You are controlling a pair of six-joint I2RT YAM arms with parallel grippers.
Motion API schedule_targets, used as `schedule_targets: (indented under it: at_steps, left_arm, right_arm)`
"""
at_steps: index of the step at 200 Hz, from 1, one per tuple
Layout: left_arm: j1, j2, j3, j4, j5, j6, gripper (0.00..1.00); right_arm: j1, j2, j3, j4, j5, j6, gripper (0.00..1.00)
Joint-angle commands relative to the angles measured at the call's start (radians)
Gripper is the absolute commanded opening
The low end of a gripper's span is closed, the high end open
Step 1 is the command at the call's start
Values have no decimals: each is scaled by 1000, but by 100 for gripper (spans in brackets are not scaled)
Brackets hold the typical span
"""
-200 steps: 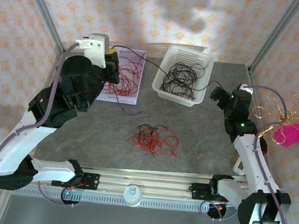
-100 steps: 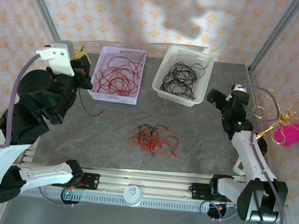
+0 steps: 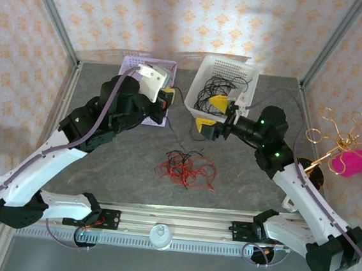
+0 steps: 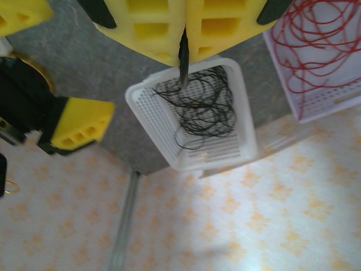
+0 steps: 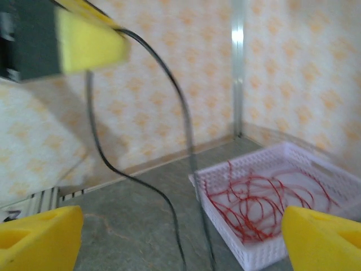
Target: Untangle the cables
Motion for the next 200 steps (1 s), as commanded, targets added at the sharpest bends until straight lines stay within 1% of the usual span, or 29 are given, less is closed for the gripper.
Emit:
schedule_targets:
  at_steps: [1, 23, 43, 56, 71, 79, 88, 95, 103, 109, 114, 124, 139, 148, 151, 155, 161, 171, 190, 200]
  left_arm:
    - [4, 3, 12, 8, 110, 22, 0]
    - [4, 14, 20, 20, 136, 24, 0]
    - [4, 27, 33, 24, 169, 28, 0]
    - [4, 38, 44, 24, 185, 26, 0]
    - [4, 44, 57, 17, 202, 27, 0]
    - [3, 46, 59, 14, 204, 26, 0]
    - [4, 46, 61, 12, 206, 28, 0]
    - [4, 46, 62, 12, 205, 30, 0]
    - [4, 46, 61, 9, 204, 31, 0]
    - [5, 48, 62, 9, 200, 31, 0]
    - [4, 48, 61, 8, 196, 30, 0]
    - [4, 49, 59, 5, 190, 28, 0]
    - [4, 47, 53, 9, 194, 18, 0]
    - [5, 42, 48, 15, 199, 12, 22]
    - [4, 39, 45, 18, 199, 11, 33]
    - [4, 31, 38, 25, 197, 6, 44]
    - [5, 16, 19, 45, 190, 2, 54]
    - [4, -25, -35, 98, 175, -10, 62]
    - [4, -109, -154, 209, 162, -33, 69]
    - [4, -136, -195, 233, 158, -47, 70]
  right_arm:
    - [2, 56, 102, -26, -35, -103, 86]
    - [2, 136, 185, -66, -77, -89, 84]
    - [2, 228, 271, -147, -151, -126, 77]
    - [3, 266, 308, -178, -209, -153, 73]
    - [3, 297, 336, -204, -241, -182, 66]
    - [4, 311, 350, -216, -239, -188, 60]
    - [5, 327, 367, -240, -223, -202, 51]
    - [4, 336, 381, -259, -206, -217, 40]
    - [3, 342, 392, -271, -172, -221, 32]
    - [4, 343, 397, -278, -146, -222, 23]
    - [4, 342, 404, -285, -122, -224, 17]
    - [0, 337, 416, -290, -77, -215, 0]
    - [-9, 328, 450, -279, 32, -122, 0]
    - [-21, 326, 476, -282, 88, -69, 0]
    - [-25, 326, 487, -285, 108, -50, 0]
    - [-30, 327, 503, -290, 138, -28, 0]
    - [-40, 331, 530, -302, 177, -1, 0]
    - [-60, 341, 576, -323, 229, 36, 0]
    - [-109, 373, 680, -374, 279, 85, 0]
    - [-134, 398, 738, -399, 309, 108, 0]
